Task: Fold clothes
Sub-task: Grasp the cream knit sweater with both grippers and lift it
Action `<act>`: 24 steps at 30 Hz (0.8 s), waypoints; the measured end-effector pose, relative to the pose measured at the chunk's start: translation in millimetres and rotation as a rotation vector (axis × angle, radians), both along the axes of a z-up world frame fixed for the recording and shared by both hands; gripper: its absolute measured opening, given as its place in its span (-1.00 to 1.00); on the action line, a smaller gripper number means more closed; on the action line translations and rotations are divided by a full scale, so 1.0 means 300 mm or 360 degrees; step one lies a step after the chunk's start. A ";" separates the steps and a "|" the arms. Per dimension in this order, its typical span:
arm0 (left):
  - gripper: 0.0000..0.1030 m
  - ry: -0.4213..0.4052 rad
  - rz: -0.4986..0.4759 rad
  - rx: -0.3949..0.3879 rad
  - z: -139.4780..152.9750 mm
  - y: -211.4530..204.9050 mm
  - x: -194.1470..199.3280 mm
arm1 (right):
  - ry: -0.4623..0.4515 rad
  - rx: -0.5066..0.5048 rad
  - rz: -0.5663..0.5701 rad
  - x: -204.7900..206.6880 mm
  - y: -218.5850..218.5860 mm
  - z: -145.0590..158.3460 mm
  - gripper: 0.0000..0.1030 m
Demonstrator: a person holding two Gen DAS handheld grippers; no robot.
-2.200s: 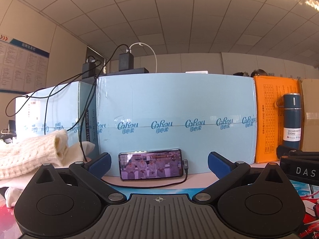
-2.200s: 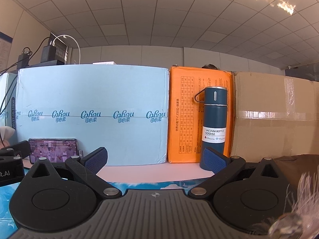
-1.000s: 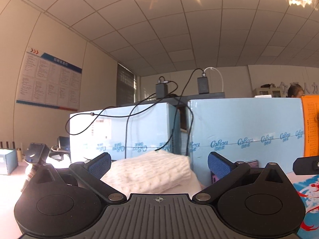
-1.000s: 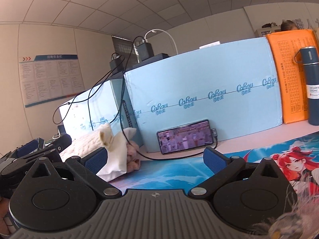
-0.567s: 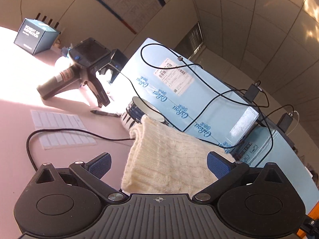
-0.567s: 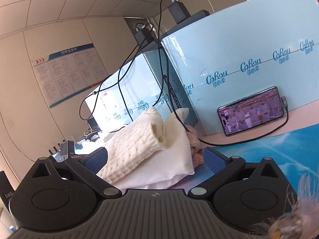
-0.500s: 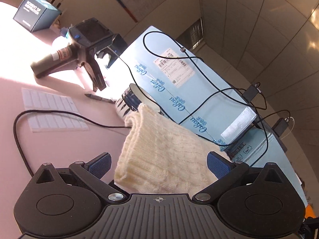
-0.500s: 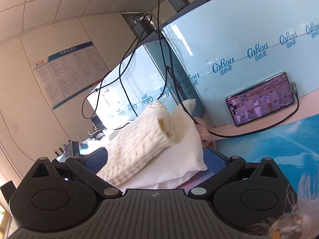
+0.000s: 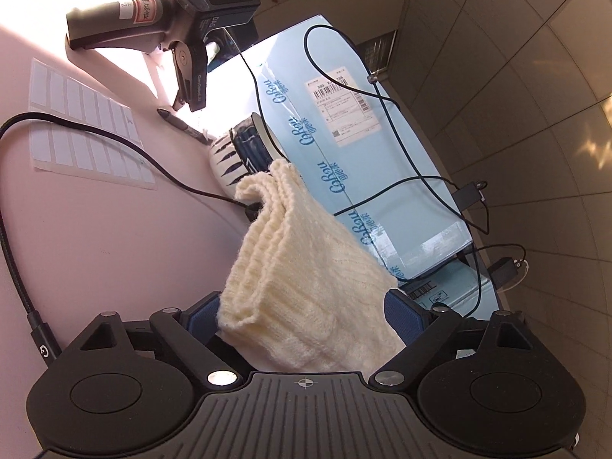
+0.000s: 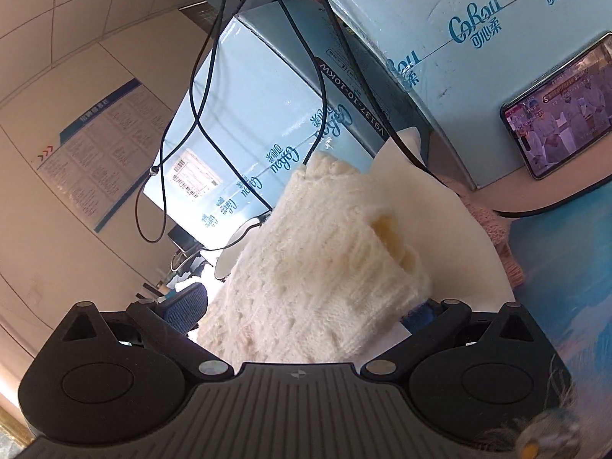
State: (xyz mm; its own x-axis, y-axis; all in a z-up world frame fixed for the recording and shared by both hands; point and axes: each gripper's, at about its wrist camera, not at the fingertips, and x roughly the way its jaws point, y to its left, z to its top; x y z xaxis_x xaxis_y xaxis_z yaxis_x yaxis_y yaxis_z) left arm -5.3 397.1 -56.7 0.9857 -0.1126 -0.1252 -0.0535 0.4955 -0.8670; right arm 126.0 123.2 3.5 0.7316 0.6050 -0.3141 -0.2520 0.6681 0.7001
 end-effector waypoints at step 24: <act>-0.35 -0.0445 0.0198 -0.0061 0.015 0.022 -0.167 | -0.0570 0.0240 0.0425 -0.268 -0.033 0.133 -0.53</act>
